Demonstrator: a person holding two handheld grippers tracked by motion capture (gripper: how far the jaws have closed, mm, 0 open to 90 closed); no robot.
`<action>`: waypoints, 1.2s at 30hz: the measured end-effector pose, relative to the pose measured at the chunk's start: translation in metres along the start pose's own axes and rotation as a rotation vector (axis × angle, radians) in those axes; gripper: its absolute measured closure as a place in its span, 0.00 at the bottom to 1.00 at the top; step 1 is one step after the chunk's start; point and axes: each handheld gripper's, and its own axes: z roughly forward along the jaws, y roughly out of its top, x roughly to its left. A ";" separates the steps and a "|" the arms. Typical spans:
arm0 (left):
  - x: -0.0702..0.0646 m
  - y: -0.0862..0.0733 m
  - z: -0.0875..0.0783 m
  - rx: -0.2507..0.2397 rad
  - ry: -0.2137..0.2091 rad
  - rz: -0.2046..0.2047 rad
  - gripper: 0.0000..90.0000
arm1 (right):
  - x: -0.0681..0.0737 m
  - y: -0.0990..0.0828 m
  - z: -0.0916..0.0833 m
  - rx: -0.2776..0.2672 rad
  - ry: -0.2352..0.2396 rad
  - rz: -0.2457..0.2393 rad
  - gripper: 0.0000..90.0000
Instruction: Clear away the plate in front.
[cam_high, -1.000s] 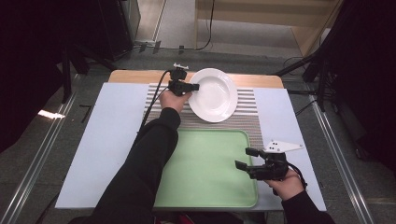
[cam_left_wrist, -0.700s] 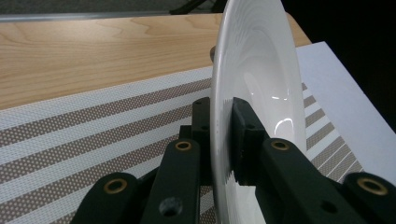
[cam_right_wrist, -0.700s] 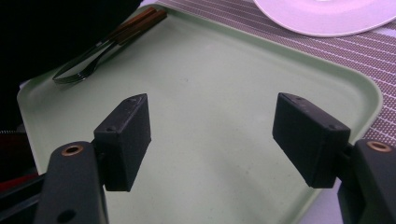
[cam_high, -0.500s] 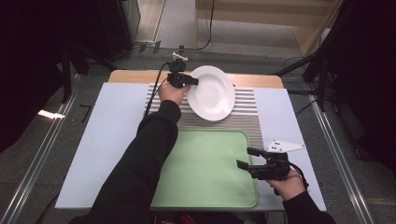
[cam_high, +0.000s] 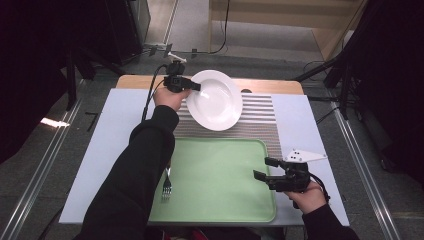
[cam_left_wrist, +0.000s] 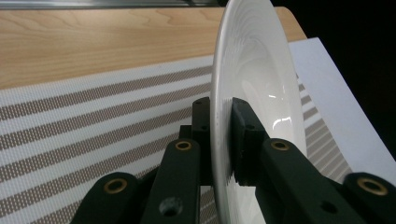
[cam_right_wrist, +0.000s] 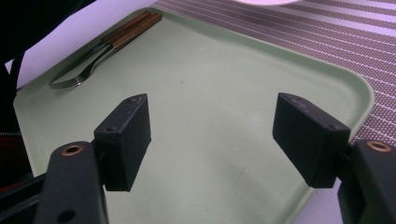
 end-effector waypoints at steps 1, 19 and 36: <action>0.002 -0.002 -0.002 0.002 -0.005 -0.007 0.91 | 0.000 0.000 0.000 -0.001 0.000 0.003 0.30; 0.008 -0.026 -0.046 0.031 -0.048 -0.035 0.91 | 0.000 0.004 0.005 0.004 -0.002 0.004 0.30; -0.003 -0.041 -0.072 0.067 -0.089 -0.015 0.91 | -0.003 0.002 0.004 0.007 -0.012 0.017 0.30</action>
